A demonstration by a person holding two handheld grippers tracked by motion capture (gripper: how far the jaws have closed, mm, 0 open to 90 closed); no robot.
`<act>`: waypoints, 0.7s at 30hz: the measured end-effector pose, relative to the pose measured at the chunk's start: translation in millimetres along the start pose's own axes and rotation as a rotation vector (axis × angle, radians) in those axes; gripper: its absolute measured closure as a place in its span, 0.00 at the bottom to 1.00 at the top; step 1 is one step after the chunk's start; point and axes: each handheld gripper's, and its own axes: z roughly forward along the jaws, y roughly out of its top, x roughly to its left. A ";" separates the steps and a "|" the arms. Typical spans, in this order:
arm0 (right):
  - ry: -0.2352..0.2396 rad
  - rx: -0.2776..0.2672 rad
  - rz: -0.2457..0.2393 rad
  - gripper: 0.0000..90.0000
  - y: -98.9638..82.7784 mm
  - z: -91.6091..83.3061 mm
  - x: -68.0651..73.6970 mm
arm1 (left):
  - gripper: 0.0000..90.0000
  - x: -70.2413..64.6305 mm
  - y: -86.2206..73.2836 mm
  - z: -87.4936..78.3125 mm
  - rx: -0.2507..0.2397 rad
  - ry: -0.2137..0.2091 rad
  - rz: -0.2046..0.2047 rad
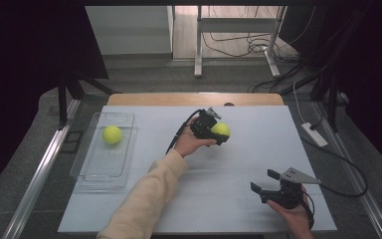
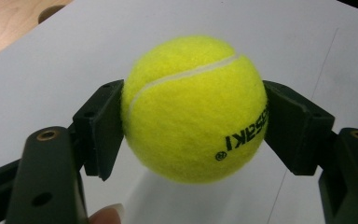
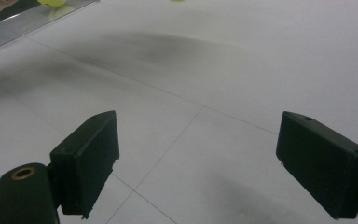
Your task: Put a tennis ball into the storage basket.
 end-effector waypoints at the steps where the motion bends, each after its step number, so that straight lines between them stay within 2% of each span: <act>1: 0.001 0.000 -0.001 0.15 0.0 0.2 0.3 | 0.31 0.1 -0.1 -1.1 0.001 0.000 0.003; 9: -0.001 0.001 -0.002 0.15 -0.2 -0.2 0.3 | 0.31 -2.6 -0.9 -14.0 -0.018 0.004 0.020; 13: -0.002 0.000 -0.001 0.15 -0.2 -0.4 0.0 | 0.31 -3.6 -2.8 -21.4 -0.036 0.008 0.009; 21: -0.004 0.004 -0.005 0.15 -0.2 0.0 1.2 | 0.31 -4.2 -6.2 -33.2 -0.048 0.021 0.018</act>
